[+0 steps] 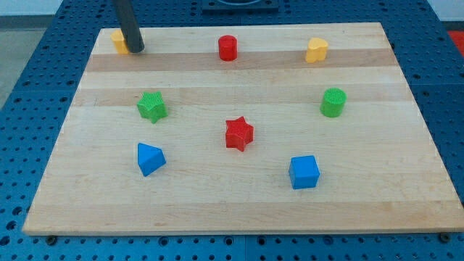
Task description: Push the blue triangle towards center
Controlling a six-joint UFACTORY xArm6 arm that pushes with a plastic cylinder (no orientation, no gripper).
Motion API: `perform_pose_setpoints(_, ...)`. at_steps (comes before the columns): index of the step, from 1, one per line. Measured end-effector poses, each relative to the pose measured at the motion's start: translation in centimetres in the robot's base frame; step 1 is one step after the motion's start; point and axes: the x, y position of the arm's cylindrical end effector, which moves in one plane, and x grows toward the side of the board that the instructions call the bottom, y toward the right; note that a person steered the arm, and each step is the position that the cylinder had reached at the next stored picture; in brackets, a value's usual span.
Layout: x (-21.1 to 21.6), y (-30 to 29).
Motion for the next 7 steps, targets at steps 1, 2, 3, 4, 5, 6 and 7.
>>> perform_pose_setpoints(1, 1.5, 1.1)
perform_pose_setpoints(2, 1.5, 1.1)
perform_pose_setpoints(3, 2.7, 1.0)
perform_pose_setpoints(4, 7.8, 0.6)
perform_pose_setpoints(5, 12.7, 0.6)
perform_pose_setpoints(6, 18.6, 0.4)
perform_pose_setpoints(7, 22.9, 0.4)
